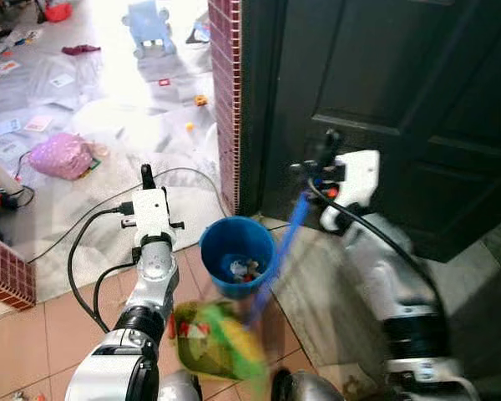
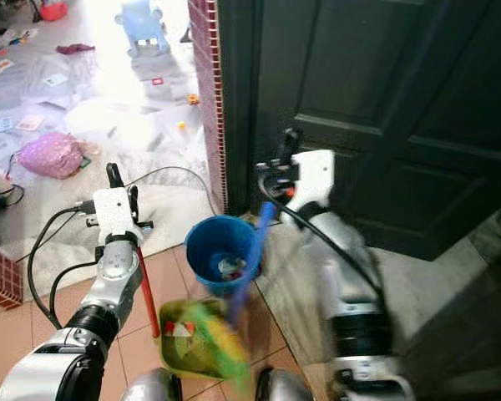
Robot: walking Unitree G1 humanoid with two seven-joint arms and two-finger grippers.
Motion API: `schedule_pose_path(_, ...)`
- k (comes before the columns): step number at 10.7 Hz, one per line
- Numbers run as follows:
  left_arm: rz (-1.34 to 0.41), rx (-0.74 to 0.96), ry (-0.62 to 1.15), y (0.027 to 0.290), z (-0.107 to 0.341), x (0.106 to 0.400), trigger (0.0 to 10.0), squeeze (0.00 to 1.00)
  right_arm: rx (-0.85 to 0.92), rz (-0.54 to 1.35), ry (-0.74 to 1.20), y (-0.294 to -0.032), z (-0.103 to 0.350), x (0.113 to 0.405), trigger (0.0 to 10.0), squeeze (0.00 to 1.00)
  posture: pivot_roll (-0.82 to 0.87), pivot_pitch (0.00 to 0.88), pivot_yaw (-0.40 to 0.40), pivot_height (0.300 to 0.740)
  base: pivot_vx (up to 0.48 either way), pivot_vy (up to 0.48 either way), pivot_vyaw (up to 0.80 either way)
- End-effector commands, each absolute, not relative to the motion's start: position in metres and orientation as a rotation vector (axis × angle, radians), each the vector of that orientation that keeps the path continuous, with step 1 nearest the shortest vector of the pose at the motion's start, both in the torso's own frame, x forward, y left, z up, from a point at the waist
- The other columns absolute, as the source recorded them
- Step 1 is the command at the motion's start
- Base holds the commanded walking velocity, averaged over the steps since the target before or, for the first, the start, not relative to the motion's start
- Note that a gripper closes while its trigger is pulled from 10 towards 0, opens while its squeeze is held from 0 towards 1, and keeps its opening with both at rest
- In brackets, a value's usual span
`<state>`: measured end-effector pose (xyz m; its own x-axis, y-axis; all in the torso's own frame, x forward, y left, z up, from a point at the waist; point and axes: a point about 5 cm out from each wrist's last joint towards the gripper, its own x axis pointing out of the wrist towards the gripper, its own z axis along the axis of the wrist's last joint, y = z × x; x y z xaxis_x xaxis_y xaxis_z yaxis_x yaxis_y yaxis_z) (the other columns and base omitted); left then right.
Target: Sweep floor
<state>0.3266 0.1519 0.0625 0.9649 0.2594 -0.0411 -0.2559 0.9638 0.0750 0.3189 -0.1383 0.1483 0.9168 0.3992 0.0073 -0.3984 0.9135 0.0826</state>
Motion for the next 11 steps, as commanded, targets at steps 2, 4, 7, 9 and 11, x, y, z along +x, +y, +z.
schedule_pose_path(2,0.267,0.058,0.108,0.157,0.054,0.324,10.0,0.0,-0.036,0.373,-0.023,-0.156,0.15,0.317,10.0,0.0,-0.14,0.092,-0.01,0.74,0.0,0.0,0.0)
schedule_pose_path(4,0.307,0.057,0.089,0.169,0.058,0.325,10.0,0.0,-0.072,0.35,0.012,-0.167,0.137,0.312,10.0,0.0,-0.14,0.075,-0.007,0.74,0.0,0.0,0.0)
schedule_pose_path(7,0.478,0.089,-0.072,0.208,0.092,0.324,10.0,0.0,-0.178,0.237,0.137,-0.189,0.091,0.302,10.0,0.0,-0.11,0.037,-0.012,0.74,0.0,0.0,0.0)
schedule_pose_path(9,0.535,0.102,-0.211,0.223,0.132,0.328,10.0,0.0,-0.194,0.227,0.155,-0.191,0.083,0.304,10.0,0.0,-0.09,0.019,-0.016,0.74,0.0,0.0,0.0)
schedule_pose_path(11,0.547,0.115,-0.335,0.224,0.173,0.33,10.0,0.0,-0.201,0.226,0.158,-0.189,0.076,0.307,10.0,0.0,-0.08,0.003,-0.014,0.74,0.0,0.0,0.0)
